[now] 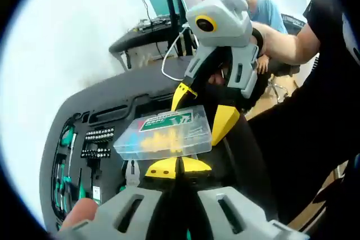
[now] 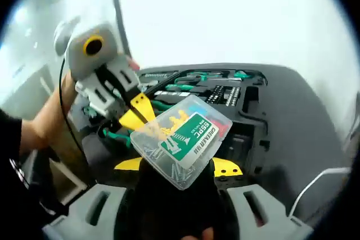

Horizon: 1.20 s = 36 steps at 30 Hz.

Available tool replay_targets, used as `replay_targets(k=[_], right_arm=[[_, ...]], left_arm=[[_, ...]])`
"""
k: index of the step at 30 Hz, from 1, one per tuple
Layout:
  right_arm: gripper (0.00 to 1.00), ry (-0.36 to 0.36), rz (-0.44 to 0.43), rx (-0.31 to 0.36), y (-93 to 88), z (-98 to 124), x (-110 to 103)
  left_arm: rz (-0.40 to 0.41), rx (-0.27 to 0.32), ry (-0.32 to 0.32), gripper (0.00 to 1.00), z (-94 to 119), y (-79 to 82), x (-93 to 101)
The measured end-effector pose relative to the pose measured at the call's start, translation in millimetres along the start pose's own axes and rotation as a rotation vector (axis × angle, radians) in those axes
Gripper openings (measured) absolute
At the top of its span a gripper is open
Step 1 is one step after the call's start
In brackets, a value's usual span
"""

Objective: Pick up the tools and put them into their designated positions in the toolbox.

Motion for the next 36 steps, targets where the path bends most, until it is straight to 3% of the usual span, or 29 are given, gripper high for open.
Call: replay_targets(k=[4,7,9,10,12,14,15,16,18,20,23,25,28,30,31,32,33,35,36], right_arm=[[0.41,-0.077,0.086,0.082,6.4,16,-1],[0.35,-0.075,0.038,0.07,16.5,26,6],[0.32,-0.073,0.072,0.077,18.8,29,10],[0.3,-0.077,0.059,0.076,19.1,30,9],[0.3,-0.042,-0.004,0.089,20.5,32,5],[0.31,-0.037,-0.017,0.068,17.6,30,6],[0.33,-0.076,-0.011,0.059,15.5,29,8],[0.35,-0.072,0.003,0.061,12.0,30,6],[0.35,-0.103,0.021,0.052,7.5,32,5],[0.35,-0.122,0.076,0.058,6.1,29,3],[0.35,-0.191,0.244,0.088,6.7,26,-13],[0.35,-0.292,0.393,0.148,8.7,28,-26],[0.35,-0.344,0.54,0.227,8.2,29,-47],[0.35,-0.363,0.669,0.149,3.2,26,-47],[0.32,-0.373,0.691,0.164,3.6,26,-45],[0.29,-0.374,0.728,0.135,3.6,29,-44],[0.28,-0.388,0.761,0.119,4.9,29,-43],[0.29,-0.394,0.864,0.109,7.6,29,-43],[0.28,-0.391,0.865,0.108,7.4,28,-44]], left_arm=[[-0.014,-0.005,-0.055,0.04,-12,11.6,10.0],[-0.029,-0.002,-0.046,0.04,-11,21.7,9.3],[-0.042,0.03,-0.056,0.04,-13,28.6,9.9],[-0.032,0.057,-0.066,0.04,-15,34.1,10.8],[-0.038,0.056,-0.08,0.04,-18,37.2,13.5],[-0.082,-0.035,-0.084,0.04,-16,29.7,17.6],[-0.089,-0.078,-0.086,0.04,-8,21.5,19.3],[-0.092,-0.082,-0.076,0.04,-1,16.9,18.5],[-0.032,-0.009,0.011,0.04,21,11.8,5.7],[-0.047,0.026,0.099,0.04,38,17.3,-6.2],[-0.026,0.104,0.262,0.04,48,35.3,-23.0],[-0.056,0.08,0.251,0.04,39,42.0,-22.9],[-0.079,0.014,0.219,0.04,20,38.9,-23.8],[-0.086,0.012,0.219,0.04,9,38.0,-27.6],[-0.096,0.024,0.226,0.04,6,40.0,-29.8],[-0.112,0.064,0.252,0.04,1,44.9,-33.5],[-0.132,0.061,0.268,0.04,-1,47.2,-36.0],[-0.145,0.027,0.284,0.04,-5,48.3,-42.1],[-0.193,-0.046,0.258,0.04,-9,44.3,-42.1]])
Point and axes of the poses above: the point that each gripper's makers call its tool centre point, and the gripper's own axes: z roughly backward along the fingers, x roughly to its right, y roughly out of its top, the point moved 10 cm from there along z, roughly backward along the fingers, and after that the axes turned 12 degrees about -y, right-handed, at the moved point
